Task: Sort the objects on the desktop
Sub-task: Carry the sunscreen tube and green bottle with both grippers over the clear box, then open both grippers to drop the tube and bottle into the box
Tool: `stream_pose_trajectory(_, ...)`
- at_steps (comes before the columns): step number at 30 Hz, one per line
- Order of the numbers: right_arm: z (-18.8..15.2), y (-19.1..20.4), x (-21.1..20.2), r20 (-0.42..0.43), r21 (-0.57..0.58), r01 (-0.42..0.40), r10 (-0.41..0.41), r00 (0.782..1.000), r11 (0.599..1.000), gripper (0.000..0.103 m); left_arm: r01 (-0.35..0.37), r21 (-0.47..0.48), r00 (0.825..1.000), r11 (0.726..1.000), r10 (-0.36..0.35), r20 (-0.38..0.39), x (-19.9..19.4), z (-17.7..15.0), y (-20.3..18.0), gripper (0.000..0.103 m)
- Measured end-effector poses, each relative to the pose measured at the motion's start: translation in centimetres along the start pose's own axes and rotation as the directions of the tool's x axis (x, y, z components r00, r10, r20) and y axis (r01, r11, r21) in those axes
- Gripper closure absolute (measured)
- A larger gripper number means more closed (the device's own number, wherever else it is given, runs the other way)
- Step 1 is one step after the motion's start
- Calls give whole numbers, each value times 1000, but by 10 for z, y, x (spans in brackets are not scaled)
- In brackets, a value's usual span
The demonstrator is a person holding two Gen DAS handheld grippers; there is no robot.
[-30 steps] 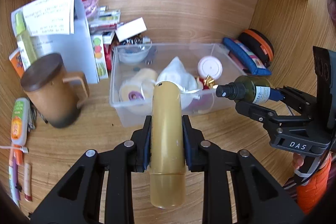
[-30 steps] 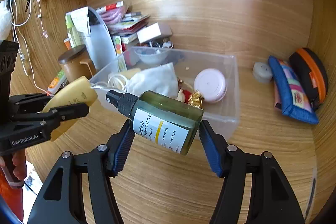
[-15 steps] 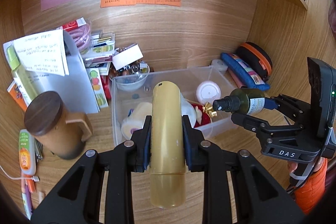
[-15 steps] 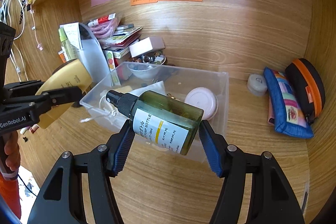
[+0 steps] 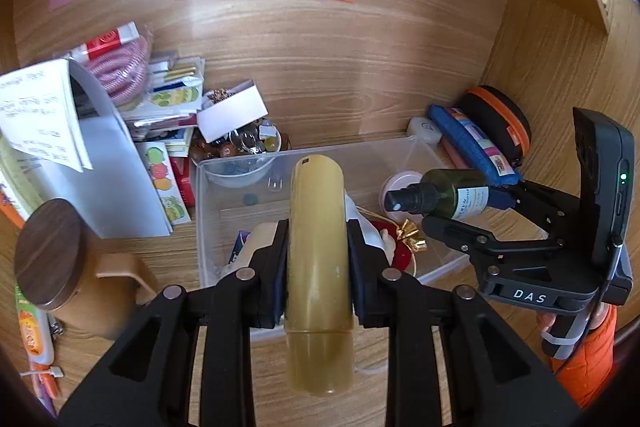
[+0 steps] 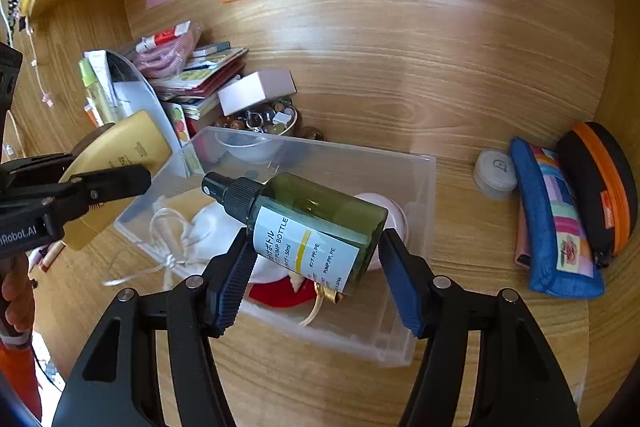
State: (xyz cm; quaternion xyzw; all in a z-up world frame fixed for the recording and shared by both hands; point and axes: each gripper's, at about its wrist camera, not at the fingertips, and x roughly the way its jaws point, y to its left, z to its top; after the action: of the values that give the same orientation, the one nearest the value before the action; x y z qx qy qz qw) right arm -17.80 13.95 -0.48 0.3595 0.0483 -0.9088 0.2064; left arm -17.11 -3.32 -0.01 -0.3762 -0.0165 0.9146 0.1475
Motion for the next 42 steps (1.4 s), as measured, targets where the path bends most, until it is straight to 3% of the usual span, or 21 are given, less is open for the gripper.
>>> stream_pose_trajectory(24, 15, 2, 65, -94, -70, 15, -21, 995, 997, 44, -6, 24, 996, 1000, 9, -88, 72, 11, 7, 78)
stream_pose_trajectory(42, 11, 12, 70, -74, -161, 82, -95, 993, 983, 44, 20, -2, 996, 1000, -21, -91, 81, 11, 14, 77)
